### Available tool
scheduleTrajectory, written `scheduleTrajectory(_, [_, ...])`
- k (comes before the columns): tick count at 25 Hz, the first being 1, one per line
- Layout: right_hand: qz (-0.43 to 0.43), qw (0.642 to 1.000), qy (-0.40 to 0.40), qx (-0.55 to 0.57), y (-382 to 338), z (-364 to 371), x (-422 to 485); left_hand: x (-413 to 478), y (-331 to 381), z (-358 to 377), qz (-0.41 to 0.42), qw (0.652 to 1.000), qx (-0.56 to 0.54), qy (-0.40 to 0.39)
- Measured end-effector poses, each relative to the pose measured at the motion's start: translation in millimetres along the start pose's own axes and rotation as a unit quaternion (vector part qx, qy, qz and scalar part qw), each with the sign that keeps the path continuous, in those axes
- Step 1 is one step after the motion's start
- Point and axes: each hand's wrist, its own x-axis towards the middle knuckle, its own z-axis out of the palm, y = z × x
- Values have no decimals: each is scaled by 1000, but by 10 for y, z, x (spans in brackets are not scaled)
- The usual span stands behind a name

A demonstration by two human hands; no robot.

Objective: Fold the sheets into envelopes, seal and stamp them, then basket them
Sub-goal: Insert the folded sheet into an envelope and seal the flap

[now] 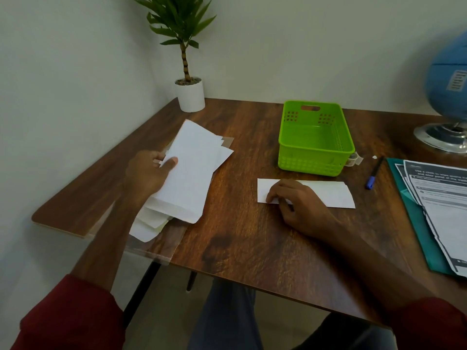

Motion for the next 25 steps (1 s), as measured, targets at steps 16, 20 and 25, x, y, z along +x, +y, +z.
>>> scheduleTrajectory(16, [219, 843, 133, 473, -123, -147, 25, -859, 755, 762, -37, 900, -430, -56])
scheduleTrajectory(20, [204, 868, 188, 411, -51, -179, 0, -921, 825, 799, -32, 898, -428, -95])
scheduleTrajectory(25, [79, 934, 301, 175, -27, -283, -52, -915, 746, 717, -88, 866, -454, -190])
